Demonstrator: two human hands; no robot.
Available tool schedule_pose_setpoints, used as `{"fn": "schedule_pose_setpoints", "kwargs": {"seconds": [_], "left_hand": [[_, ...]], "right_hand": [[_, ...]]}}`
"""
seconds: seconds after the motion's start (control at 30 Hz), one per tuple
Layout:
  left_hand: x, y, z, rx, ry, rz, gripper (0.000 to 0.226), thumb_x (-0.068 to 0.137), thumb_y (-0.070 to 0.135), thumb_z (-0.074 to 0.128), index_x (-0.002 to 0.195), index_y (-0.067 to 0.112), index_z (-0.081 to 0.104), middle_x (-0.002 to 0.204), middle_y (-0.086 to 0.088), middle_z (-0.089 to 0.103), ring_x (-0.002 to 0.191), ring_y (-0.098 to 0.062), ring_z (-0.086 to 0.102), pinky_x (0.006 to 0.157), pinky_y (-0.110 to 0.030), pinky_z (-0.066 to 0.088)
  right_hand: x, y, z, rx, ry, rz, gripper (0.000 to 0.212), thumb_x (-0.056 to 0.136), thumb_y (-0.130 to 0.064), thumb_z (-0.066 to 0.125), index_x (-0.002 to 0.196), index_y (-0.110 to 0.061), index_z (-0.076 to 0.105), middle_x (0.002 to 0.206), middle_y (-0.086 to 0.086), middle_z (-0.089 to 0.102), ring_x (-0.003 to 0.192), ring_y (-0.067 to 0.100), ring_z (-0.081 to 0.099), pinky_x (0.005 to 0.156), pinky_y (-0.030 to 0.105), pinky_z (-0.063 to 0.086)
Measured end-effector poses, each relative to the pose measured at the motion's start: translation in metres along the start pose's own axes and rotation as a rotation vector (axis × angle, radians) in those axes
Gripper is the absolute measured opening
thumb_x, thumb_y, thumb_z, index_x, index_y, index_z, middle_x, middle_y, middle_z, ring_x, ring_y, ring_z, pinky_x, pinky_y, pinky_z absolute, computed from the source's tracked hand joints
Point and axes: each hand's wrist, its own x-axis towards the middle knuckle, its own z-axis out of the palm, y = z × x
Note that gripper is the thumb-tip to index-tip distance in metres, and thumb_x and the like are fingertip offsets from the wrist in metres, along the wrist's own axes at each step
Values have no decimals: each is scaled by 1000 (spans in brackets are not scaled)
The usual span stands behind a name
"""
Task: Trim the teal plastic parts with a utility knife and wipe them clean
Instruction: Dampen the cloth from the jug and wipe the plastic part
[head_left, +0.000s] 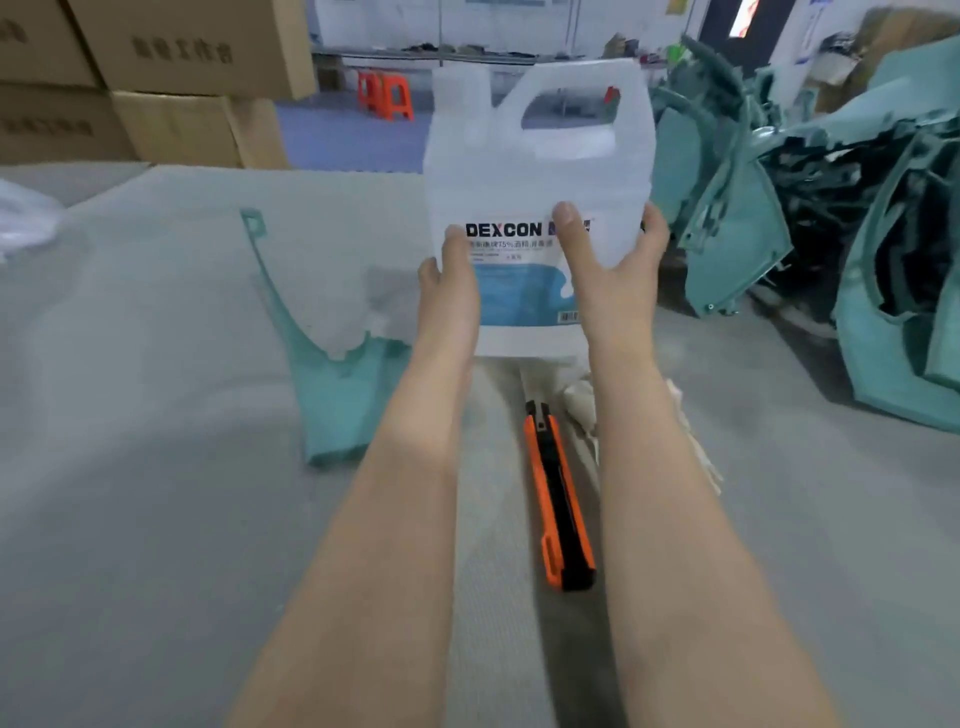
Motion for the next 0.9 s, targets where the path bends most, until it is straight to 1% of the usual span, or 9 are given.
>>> {"fn": "schedule_pose_setpoints", "kwargs": {"seconds": [0.07, 0.23, 0.4, 0.57, 0.63, 0.7, 0.77, 0.83, 0.9], "left_hand": [[10, -5, -8, -80, 21, -51, 56, 94, 49, 38, 137, 14, 47, 135, -5, 55, 124, -29, 52, 108, -46, 37], [14, -13, -9, -132, 35, -24, 64, 76, 48, 45, 129, 12, 50, 128, -6, 57, 118, -26, 55, 107, -46, 40], [23, -13, 0, -115, 75, 7, 68, 68, 46, 44, 131, 22, 42, 122, 0, 56, 116, -20, 53, 105, -46, 41], [33, -20, 7, -44, 58, 53, 45, 91, 31, 45, 134, 18, 43, 128, -3, 56, 119, -22, 53, 103, -44, 43], [37, -18, 7, 106, 160, 85, 36, 92, 26, 48, 127, 15, 48, 127, -4, 55, 118, -23, 53, 101, -40, 43], [30, -18, 9, 363, 400, 232, 44, 89, 24, 57, 128, 7, 46, 134, -8, 45, 122, -25, 45, 103, -33, 35], [6, -15, 18, 428, 531, 568, 38, 84, 18, 63, 116, 6, 48, 120, -5, 46, 108, -21, 45, 90, -27, 32], [-14, -12, 31, 445, 231, 730, 23, 82, 14, 64, 100, 13, 49, 101, 2, 50, 91, -16, 50, 82, -28, 40], [-27, -12, 44, 704, -314, 539, 23, 84, 13, 65, 104, 17, 52, 104, 1, 57, 93, -17, 57, 79, -29, 47]], "right_hand": [[0, 16, 8, 12, -3, 14, 66, 84, -28, 76, 134, -11, 35, 124, -2, 56, 105, -4, 56, 83, 5, 44], [8, 42, 15, 15, -3, 36, 82, 85, -34, 73, 146, -10, 24, 136, -2, 49, 124, 9, 50, 107, 26, 41], [28, 53, 14, -29, -27, 17, 80, 84, -33, 75, 143, -12, 26, 121, -15, 51, 109, -7, 52, 91, 6, 43], [34, 60, 12, -66, -26, 18, 74, 85, -29, 75, 141, -12, 29, 131, -4, 51, 120, 8, 52, 101, 19, 43], [31, 58, 10, -72, -27, 25, 70, 87, -32, 72, 142, -12, 32, 135, -2, 50, 122, 6, 50, 102, 19, 42], [31, 50, 5, -74, 52, 58, 63, 93, -37, 63, 143, -12, 34, 141, 2, 46, 126, 7, 44, 107, 23, 38], [36, 38, -5, -44, 252, 109, 50, 98, -38, 52, 138, -10, 41, 136, 4, 48, 123, 12, 46, 104, 25, 39], [41, 21, -17, 50, 415, 143, 37, 101, -32, 47, 130, -8, 47, 121, 0, 53, 108, 11, 51, 84, 15, 42], [44, 5, -28, 85, 449, 152, 28, 101, -25, 46, 124, -10, 49, 113, -4, 54, 98, 7, 51, 70, 7, 40]]}}
